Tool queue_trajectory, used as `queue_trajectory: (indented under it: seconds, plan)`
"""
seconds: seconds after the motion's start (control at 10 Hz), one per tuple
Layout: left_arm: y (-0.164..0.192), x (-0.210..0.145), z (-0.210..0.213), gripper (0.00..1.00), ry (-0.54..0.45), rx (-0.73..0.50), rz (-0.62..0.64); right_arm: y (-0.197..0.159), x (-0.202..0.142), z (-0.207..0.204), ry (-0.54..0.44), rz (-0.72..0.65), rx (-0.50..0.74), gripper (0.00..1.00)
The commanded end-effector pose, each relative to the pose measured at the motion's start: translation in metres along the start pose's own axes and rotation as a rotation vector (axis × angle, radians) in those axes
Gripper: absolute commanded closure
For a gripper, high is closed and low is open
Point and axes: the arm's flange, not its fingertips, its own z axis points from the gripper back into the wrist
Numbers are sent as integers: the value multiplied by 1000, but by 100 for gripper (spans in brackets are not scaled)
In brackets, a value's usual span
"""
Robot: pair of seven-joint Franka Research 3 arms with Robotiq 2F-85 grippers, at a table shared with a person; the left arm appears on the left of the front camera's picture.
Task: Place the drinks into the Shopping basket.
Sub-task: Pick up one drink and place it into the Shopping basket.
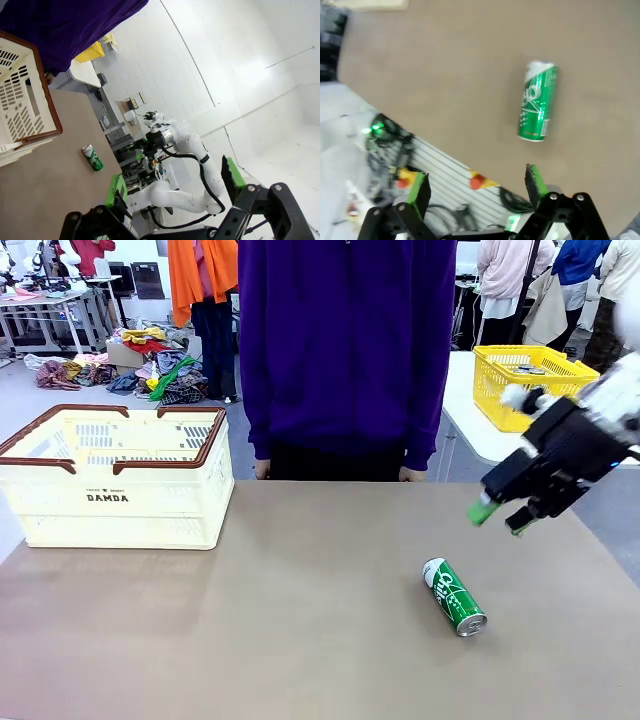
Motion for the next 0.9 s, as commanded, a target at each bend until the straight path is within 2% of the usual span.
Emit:
queue_trajectory:
  seconds: [0.0,0.2,0.3,0.5,0.6,0.7,0.8]
  plan:
    - [-1,-1,2,0,11,-11,-14,-10,5,-29,84,40,-131,0]
    - [-1,-1,2,0,11,-11,-14,-13,-3,-41,18,2,-197,0]
    - [-1,-1,2,0,11,-11,-14,-1,8,-33,84,47,-114,0]
    - [-1,-1,2,0,11,-11,-14,-1,8,-33,84,47,-114,0]
    - [-1,-1,2,0,11,-11,-14,-5,11,-37,78,40,-144,0]
    - [-1,-1,2,0,11,-11,-14,3,19,-47,33,-62,-273,0]
    - [-1,-1,2,0,11,-11,-14,2,24,-59,15,-64,-305,0]
